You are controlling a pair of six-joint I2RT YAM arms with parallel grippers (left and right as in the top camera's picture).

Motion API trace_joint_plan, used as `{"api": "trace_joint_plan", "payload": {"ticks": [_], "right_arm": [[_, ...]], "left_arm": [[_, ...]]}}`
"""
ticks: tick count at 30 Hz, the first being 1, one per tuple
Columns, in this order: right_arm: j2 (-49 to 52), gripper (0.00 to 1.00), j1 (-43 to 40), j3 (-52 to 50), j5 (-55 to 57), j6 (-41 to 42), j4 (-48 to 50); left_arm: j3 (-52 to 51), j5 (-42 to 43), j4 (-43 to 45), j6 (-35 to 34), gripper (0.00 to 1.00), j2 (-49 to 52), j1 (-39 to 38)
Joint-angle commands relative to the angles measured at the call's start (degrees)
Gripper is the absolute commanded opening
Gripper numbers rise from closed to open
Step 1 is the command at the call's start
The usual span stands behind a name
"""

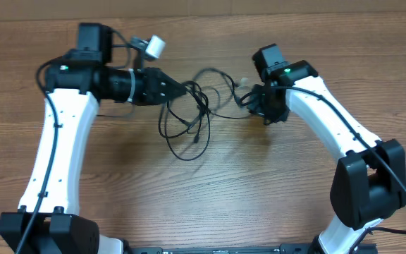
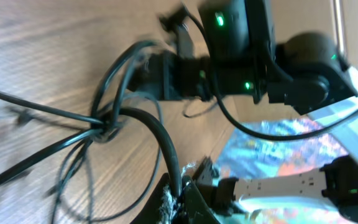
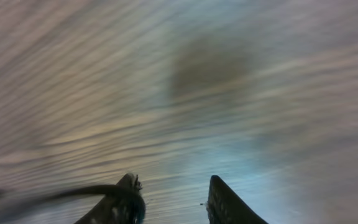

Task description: Untangle cables

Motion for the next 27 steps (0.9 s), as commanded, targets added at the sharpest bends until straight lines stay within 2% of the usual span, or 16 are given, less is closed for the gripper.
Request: {"api": "trace_joint_plan", "payload": {"ticks": [1,2,5,8,10,18,20,27], "right_arm": [[-0.1,0.32,-4.2,0.0,5.8,0.7,-2.9],[-0.1,0.31,-6.9,0.0,5.9,-1.3,-5.2],[-0.1,0.29,-10.6,0.0,6.4,-2.6,-8.3],[-0.1,0.29,-11.9,0.1,1.6,-8.1,-8.5],[-0.2,0.33,-11.9,0.4,-5.8,-15.7,-7.2],[-4.9,0.46,-10.2,7.0,-30.5,-30.3,-7.0],[-8.2,0.53,-8.6,9.6,-32.9,-31.4,-7.0],[-14.6,0.64,-3.8,13.5,-32.9,-32.2,-6.0]], "left_arm": [[1.3,3.7,-0.1,-0.8,0.04,-1.4,5.1],[1.3,3.3,-0.8,-0.1,0.04,-1.4,8.2],[1.3,-0.3,-3.0,0.7,0.04,-1.3,10.7],[1.3,-0.4,-4.3,1.8,0.04,-1.3,10.4],[1.3,-0.4,-4.6,1.9,0.04,-1.3,9.7],[1.3,-0.4,-4.7,1.8,0.04,-1.3,3.4],[1.3,-0.5,-4.7,1.8,0.04,-1.3,0.5],[1.3,-2.1,-4.6,1.8,0.04,-1.1,-4.0]]}}
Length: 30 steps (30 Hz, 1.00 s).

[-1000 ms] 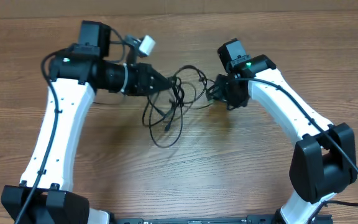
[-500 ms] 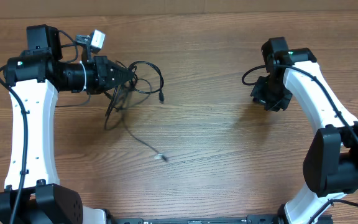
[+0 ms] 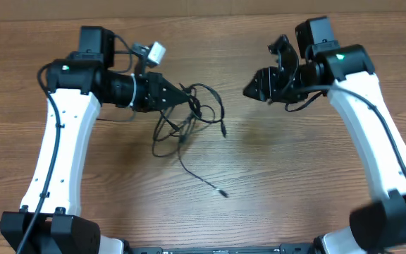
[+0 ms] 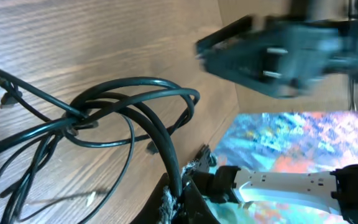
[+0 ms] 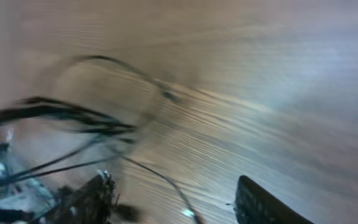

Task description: Untangle cables

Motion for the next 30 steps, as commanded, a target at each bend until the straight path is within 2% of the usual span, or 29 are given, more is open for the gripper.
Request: {"api": "trace_joint_plan", "payload": {"ticks": [1,6,10,15,20,22,23,24,25,29,30], "right_arm": [[-3.7,0.65,2.6,2.3,-2.4,-2.0,0.8],[-3.5,0.67,6.6,2.3,-4.5,-7.3,0.9],[-1.9,0.66,7.3,1.9,-3.4,-8.2,1.0],[0.8,0.47,7.3,1.8,-3.9,-8.2,1.2],[2.6,0.43,7.3,1.8,-6.1,-10.0,1.6],[2.7,0.3,7.3,1.8,-6.0,-9.9,2.3],[2.7,0.16,7.3,1.8,-6.0,-9.9,2.8],[2.7,0.08,7.3,1.8,-5.7,-9.6,3.8],[2.7,0.04,7.1,1.8,-4.7,-8.6,4.3],[2.7,0.04,5.3,1.9,6.1,2.4,5.7],[2.7,0.04,4.6,1.9,12.1,7.5,5.1]], "left_arm": [[1.3,-0.1,0.2,1.5,0.04,-1.1,-2.0],[1.3,-0.1,0.2,1.6,0.04,-1.1,-4.6],[1.3,-0.1,0.2,1.5,0.04,-1.1,-5.0],[1.3,-0.1,0.2,1.5,0.04,-1.1,-5.0],[1.3,-0.1,0.2,1.5,0.04,-1.1,-5.1],[1.3,-0.1,0.2,1.5,0.04,-1.1,-5.1],[1.3,-0.1,0.2,1.5,0.04,-1.1,-5.1],[1.3,-0.2,0.2,1.5,0.04,-1.1,-5.1],[1.3,-0.2,0.2,1.5,0.04,-1.1,-5.1],[1.3,-1.7,0.0,1.5,0.04,-1.1,-5.1],[1.3,-1.8,0.0,1.5,0.04,-1.1,-5.1]]}}
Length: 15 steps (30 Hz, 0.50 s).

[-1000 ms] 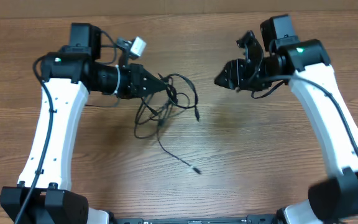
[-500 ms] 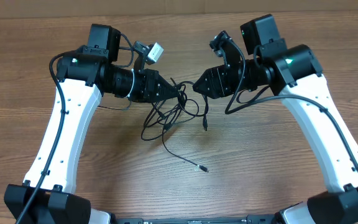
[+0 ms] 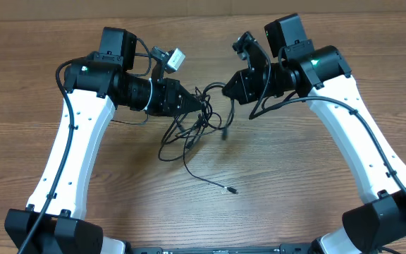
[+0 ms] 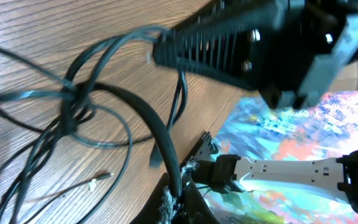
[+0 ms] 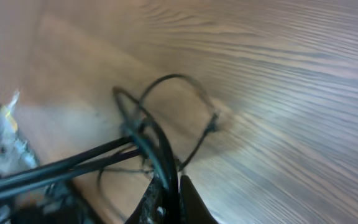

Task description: Untangle cables

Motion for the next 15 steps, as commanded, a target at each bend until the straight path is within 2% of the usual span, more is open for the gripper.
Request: {"api": "trace_joint_plan", "payload": {"ticks": [1,2,3,6,10,15], "right_arm": [[-0.1,0.04,-2.6,0.2,18.4,16.0,-1.1],[-0.1,0.04,-3.1,0.2,25.2,20.8,-2.8],[-0.1,0.04,-3.5,0.1,37.0,27.4,-6.2],[0.5,0.04,-3.6,0.1,49.3,32.0,-11.3],[2.2,0.04,-3.6,-1.2,51.2,31.9,-14.5],[4.3,0.04,-3.6,-5.9,51.2,33.0,-14.6]], "left_arm": [[1.3,-0.4,0.0,1.5,0.04,-1.1,-0.2],[1.3,-0.4,0.0,1.5,0.04,-1.1,0.0],[1.3,-0.5,0.0,1.5,0.04,-1.1,0.6],[1.3,-2.7,-0.1,1.5,0.04,-1.1,1.7],[1.3,-8.5,-1.2,1.5,0.04,-1.1,3.0],[1.3,-20.0,-3.7,0.3,0.04,-1.1,5.0]]}}
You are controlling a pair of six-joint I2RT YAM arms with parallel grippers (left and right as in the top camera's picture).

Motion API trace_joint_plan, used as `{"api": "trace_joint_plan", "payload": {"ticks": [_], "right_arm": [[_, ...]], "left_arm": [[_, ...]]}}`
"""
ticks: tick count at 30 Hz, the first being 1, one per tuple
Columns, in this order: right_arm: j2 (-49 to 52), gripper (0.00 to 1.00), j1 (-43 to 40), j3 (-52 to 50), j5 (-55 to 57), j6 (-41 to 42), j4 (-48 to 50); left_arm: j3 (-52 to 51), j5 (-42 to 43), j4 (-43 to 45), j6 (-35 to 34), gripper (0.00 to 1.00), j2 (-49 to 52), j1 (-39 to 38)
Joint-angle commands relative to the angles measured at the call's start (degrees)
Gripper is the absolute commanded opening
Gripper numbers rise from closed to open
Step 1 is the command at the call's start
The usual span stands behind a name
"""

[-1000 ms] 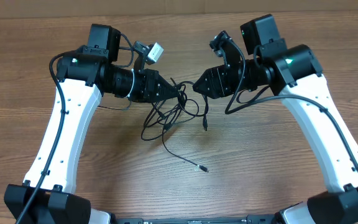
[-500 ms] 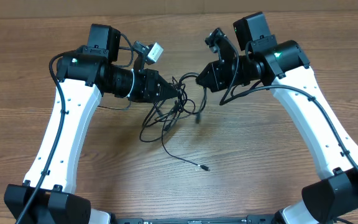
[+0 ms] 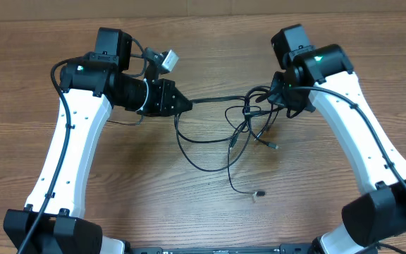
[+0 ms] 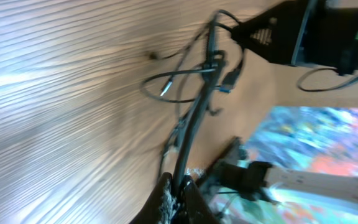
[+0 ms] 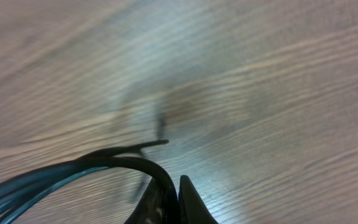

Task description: Untangle cables

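Note:
A tangle of thin black cables (image 3: 249, 116) hangs between my two arms above the wooden table (image 3: 203, 204). My left gripper (image 3: 187, 104) is shut on one black cable (image 4: 194, 127), which runs taut to the right toward the knot. My right gripper (image 3: 273, 95) is shut on a thick black cable strand (image 5: 129, 163) at the knot's right side. Loose loops and plug ends (image 3: 258, 192) trail down onto the table below the knot. In the left wrist view the knot (image 4: 213, 59) sits far off, next to the right arm.
A white tag or connector (image 3: 169, 60) sticks up from the left arm's wrist. Both white arms reach in from the front corners. A colourful mat (image 4: 316, 134) shows in the left wrist view past the table's edge.
The two grippers were close together at the bundle; now they stand apart, the right one farther right. The cable between them is stretched straight and the loops have shifted right.
At first my left gripper held the bundle while the right one was low by its right side. Then the right arm was lifted away, open. It then stood shut on a strand beside the left gripper. Now the grippers are apart with the cable taut.

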Motion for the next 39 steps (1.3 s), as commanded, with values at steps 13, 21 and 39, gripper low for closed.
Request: {"api": "trace_joint_plan", "payload": {"ticks": [13,21,39], "right_arm": [[2.4,0.17,-1.5,-15.9,-4.1,-6.0,10.5],[2.4,0.41,-0.9,-15.8,-26.8,-14.8,16.3],[2.6,0.8,-2.3,-9.7,-41.1,-12.2,19.1]], "left_arm": [[1.3,-15.6,-3.6,-0.2,0.04,-1.1,5.3],[1.2,-15.4,-2.2,-0.2,0.04,-0.9,-0.4],[1.2,-9.6,2.1,1.8,0.13,5.4,-4.5]]}}
